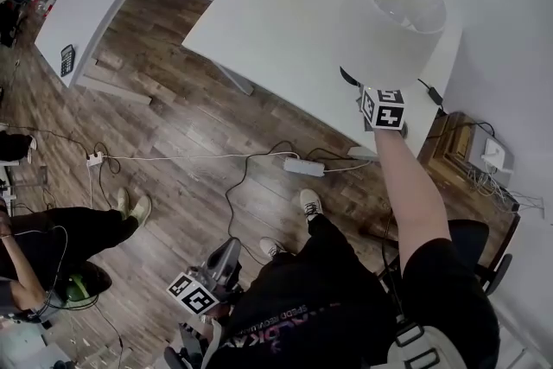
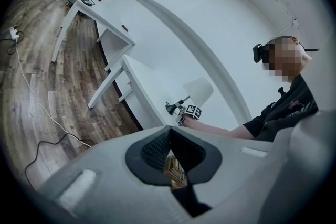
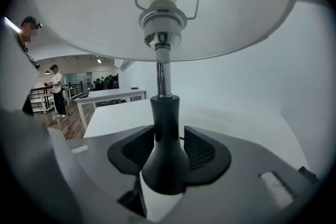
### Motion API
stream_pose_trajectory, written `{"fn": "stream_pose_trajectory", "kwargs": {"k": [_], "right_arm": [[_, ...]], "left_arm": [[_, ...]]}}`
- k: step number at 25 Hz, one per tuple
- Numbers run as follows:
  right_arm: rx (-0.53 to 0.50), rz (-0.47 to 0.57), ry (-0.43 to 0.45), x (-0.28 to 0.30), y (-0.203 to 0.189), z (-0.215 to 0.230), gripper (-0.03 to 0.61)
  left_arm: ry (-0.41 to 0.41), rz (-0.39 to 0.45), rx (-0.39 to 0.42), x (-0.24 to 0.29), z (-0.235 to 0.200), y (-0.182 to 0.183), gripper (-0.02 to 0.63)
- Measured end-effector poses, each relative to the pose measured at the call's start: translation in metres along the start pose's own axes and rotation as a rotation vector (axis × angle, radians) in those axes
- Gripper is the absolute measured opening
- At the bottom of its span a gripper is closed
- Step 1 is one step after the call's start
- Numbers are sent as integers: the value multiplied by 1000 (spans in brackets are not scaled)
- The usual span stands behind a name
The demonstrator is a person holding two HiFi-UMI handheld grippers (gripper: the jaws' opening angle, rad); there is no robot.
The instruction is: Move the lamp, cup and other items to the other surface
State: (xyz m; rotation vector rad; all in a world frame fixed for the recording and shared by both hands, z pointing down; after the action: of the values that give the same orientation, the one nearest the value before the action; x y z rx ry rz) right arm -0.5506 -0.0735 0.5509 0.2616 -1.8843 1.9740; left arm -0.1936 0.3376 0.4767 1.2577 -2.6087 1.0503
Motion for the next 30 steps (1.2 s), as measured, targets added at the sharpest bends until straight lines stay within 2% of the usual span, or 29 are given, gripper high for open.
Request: {"fn": "stream_pose_trajectory", "kwargs": {"k": [6, 14, 30], "right_arm": [[-61, -5, 39, 20, -2, -3, 179], [-48, -43, 108, 37, -13, -3, 186], [-111, 4, 136, 18, 3, -14, 173]], "left_arm": [[21, -21, -10, 10, 4, -9, -2], [41, -30, -31, 21, 8, -19, -2], [23, -44, -22, 43, 15, -13, -2]]}}
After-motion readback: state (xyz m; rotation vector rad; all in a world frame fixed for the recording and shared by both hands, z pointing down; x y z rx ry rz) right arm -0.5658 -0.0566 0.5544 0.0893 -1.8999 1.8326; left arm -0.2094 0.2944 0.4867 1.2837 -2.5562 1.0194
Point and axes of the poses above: the fingertips, and each gripper's own axes: x forward along the fingers, z to its right, y out of its top, the point moved 5 cm from there along -x, backward along the fingers, and after that the axes turned 3 degrees about x, right-handed, at the moved point
